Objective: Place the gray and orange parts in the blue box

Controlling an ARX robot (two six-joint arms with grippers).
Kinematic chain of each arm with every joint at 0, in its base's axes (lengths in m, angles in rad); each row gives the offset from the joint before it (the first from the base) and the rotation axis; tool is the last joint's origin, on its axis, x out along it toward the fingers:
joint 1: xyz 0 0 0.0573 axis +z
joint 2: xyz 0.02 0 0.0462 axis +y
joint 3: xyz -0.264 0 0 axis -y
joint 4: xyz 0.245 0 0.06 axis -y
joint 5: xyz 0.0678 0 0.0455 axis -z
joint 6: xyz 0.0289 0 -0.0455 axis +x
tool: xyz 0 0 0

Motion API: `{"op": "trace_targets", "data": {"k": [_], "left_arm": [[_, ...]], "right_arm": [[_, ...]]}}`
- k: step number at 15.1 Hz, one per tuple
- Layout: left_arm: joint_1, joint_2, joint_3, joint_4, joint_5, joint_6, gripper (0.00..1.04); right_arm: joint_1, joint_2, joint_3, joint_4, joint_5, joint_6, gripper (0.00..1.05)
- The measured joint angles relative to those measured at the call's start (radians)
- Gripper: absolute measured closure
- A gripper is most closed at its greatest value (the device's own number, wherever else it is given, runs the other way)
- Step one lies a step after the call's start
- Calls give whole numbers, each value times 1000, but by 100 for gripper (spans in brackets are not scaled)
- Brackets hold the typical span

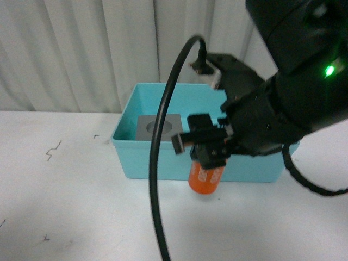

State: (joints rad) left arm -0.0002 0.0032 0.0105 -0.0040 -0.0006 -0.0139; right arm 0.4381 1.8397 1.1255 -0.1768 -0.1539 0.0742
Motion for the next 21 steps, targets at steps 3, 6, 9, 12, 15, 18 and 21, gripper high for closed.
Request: {"op": "trace_targets", "data": {"k": [3, 6, 9, 12, 15, 18, 21], "left_arm": [[0, 0, 0, 0, 0, 0, 7], [0, 0, 0, 0, 0, 0, 7], [0, 0, 0, 0, 0, 0, 7], [0, 0, 0, 0, 0, 0, 7], [0, 0, 0, 0, 0, 0, 7], [0, 0, 0, 0, 0, 0, 7], [0, 0, 0, 0, 0, 0, 7]], "right_arm": [[-134, -49, 145, -67, -10, -59, 56], [-192, -35, 229, -92, -22, -81, 56], [-217, 22, 302, -98, -28, -97, 56], [-217, 98, 344, -96, -56, -98, 56], [-216, 111, 356, -95, -56, -98, 56], [-216, 126, 370, -93, -61, -98, 56], [-215, 147, 388, -85, -70, -98, 56]]}}
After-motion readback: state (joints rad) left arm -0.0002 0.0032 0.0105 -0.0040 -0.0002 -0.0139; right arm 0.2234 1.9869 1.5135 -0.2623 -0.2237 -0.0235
